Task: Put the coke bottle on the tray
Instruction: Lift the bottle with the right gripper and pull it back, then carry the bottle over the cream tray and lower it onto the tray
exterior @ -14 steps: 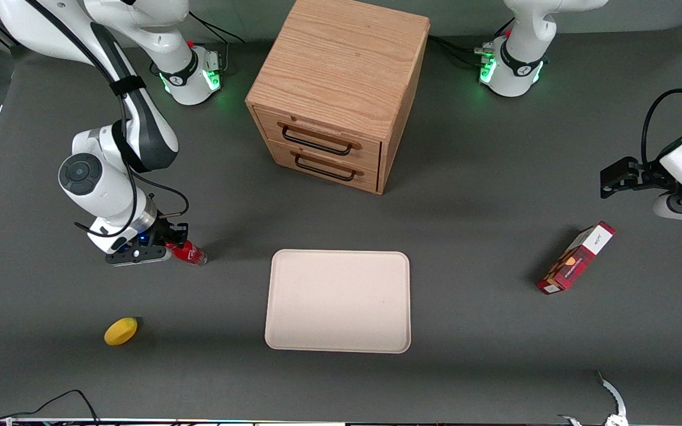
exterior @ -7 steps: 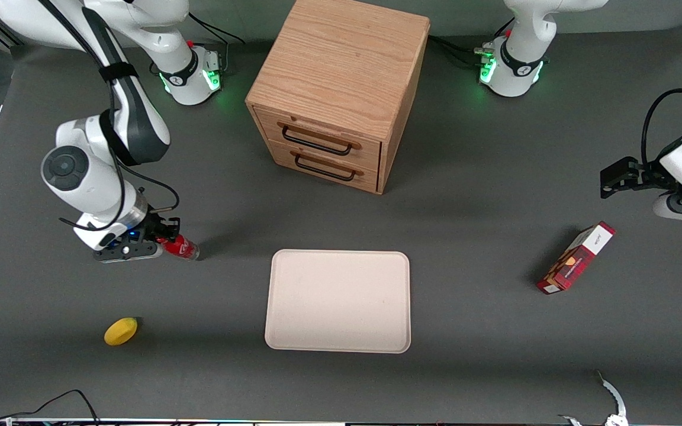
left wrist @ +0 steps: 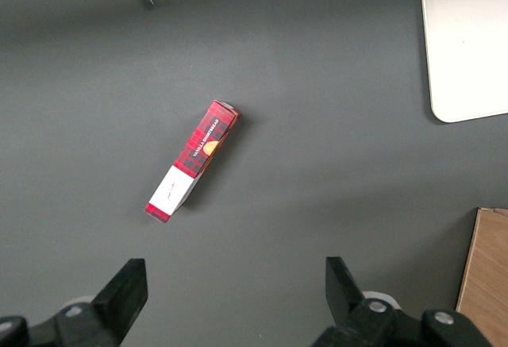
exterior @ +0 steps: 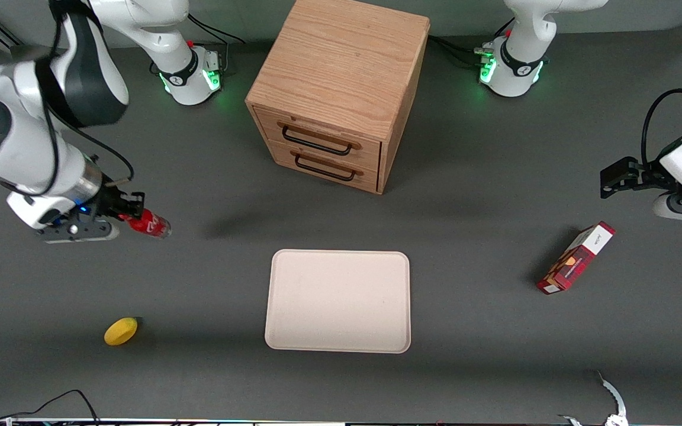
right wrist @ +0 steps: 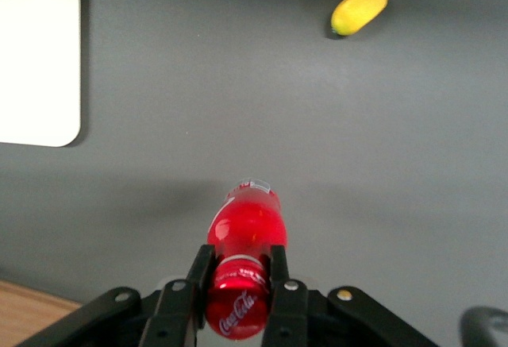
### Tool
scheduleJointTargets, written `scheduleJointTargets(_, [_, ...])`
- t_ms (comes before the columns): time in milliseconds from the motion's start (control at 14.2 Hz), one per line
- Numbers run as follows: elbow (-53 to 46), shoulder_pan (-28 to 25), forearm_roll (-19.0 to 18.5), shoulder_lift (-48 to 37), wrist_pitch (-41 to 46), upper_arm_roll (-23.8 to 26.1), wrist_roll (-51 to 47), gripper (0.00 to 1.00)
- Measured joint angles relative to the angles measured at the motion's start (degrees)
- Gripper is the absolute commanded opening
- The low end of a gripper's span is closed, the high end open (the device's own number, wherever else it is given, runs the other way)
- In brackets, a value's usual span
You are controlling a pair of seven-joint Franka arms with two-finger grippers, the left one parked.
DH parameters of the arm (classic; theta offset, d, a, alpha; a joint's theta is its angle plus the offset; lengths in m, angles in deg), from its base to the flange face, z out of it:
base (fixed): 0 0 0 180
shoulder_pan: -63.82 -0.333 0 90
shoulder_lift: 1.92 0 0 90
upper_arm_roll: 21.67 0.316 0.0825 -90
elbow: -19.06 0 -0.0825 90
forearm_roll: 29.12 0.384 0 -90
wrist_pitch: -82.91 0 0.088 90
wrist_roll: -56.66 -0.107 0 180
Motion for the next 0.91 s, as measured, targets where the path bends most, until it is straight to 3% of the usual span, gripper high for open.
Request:
scheduleJointTargets(351, [-11.42, 1.07, 3.32, -2.52, 13.03, -0.01, 0.02, 0.00])
scheduleJointTargets(772, [-17.76, 0.90, 5.85, -0.16, 14.48, 0.67, 0.30, 0.00])
scheduleJointTargets(912, [-20.53, -1.37, 6.06, 2.87, 14.22, 1.37, 0.30, 0.00])
